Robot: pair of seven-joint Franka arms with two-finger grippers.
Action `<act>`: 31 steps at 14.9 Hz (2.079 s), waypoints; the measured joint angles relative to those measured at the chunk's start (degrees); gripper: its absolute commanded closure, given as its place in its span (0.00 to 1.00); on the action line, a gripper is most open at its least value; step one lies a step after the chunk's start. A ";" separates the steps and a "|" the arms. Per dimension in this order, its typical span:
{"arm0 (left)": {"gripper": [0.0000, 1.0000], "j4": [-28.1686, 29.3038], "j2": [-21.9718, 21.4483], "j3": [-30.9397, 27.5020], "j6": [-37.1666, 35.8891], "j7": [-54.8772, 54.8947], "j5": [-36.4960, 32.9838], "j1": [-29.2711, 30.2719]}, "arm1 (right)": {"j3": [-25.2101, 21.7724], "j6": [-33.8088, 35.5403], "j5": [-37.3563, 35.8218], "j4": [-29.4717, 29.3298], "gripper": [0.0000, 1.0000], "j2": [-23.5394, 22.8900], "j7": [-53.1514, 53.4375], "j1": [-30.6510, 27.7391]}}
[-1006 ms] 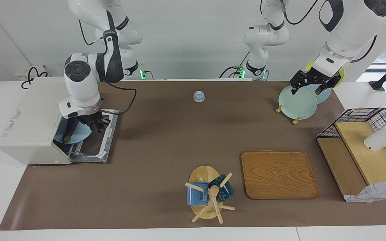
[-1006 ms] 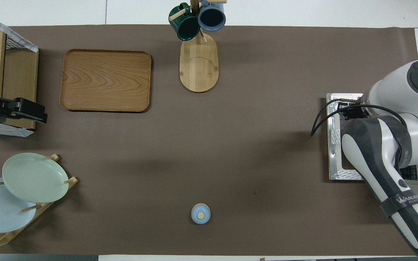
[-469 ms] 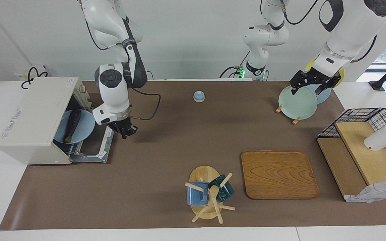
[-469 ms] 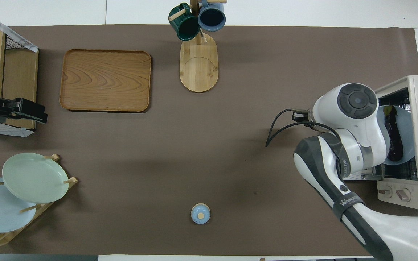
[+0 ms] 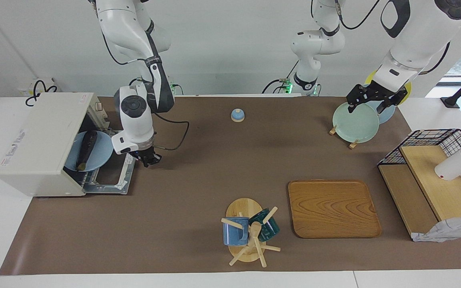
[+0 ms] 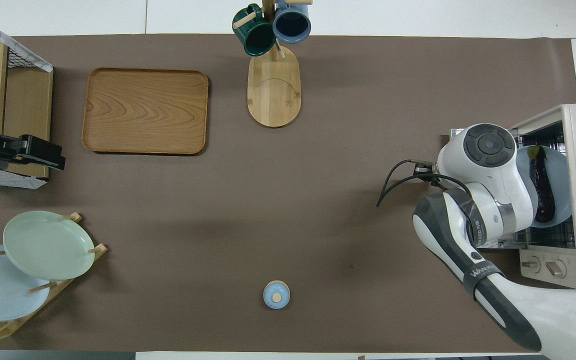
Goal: Put eggplant into oven
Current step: 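Withdraw the right gripper out of the oven, then push the oven door closed with the right gripper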
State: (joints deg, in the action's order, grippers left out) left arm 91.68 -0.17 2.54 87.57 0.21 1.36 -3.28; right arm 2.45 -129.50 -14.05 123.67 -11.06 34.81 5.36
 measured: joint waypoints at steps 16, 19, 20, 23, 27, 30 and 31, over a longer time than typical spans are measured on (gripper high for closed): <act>0.00 0.00 0.00 0.00 0.00 0.00 0.00 0.00 | 2.43 11.02 -8.24 -5.27 1.00 1.67 -11.53 -2.66; 0.00 0.00 0.00 0.00 0.00 0.00 0.00 0.00 | 2.37 15.35 -7.75 -7.40 1.00 5.33 -15.19 -4.44; 0.00 0.00 0.00 0.00 0.00 0.00 0.00 0.00 | 2.28 16.07 -7.97 -7.57 1.00 6.57 -16.08 -5.09; 0.00 0.00 0.00 0.00 0.00 0.00 0.00 0.00 | 1.32 17.29 -8.50 -7.92 1.00 9.16 -20.09 -6.64; 0.00 0.00 0.00 0.00 0.00 0.00 0.00 0.00 | 0.72 17.84 -7.43 -8.61 1.00 10.56 -24.99 -9.49; 0.00 0.00 0.00 0.00 0.00 0.00 0.00 0.00 | 0.46 17.90 -2.37 -9.70 1.00 10.88 -29.21 -12.49; 0.00 0.00 0.00 0.00 0.00 0.00 0.00 0.00 | 0.27 18.25 -0.98 -10.17 1.00 10.87 -30.38 -13.15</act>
State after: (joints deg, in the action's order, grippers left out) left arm 91.68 -0.17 2.55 87.57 0.21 1.36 -3.28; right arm 2.72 -111.25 -15.04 113.49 -0.19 4.42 -7.79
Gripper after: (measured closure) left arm 0.000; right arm 0.991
